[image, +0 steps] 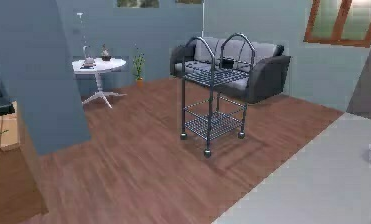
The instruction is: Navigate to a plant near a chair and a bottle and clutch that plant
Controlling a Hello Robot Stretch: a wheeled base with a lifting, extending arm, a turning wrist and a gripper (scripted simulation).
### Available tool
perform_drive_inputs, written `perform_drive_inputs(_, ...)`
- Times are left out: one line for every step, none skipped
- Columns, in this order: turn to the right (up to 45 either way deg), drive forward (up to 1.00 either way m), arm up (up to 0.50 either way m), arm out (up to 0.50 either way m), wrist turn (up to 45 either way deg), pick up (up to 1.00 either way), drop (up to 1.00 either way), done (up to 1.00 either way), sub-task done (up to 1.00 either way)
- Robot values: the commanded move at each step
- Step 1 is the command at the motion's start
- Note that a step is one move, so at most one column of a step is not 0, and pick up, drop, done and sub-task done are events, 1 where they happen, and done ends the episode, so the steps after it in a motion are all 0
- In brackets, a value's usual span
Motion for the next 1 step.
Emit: perform_drive_inputs(-36.0,0.00,0.00,0.00,0.0,0.00,0.00,0.00,0.00)
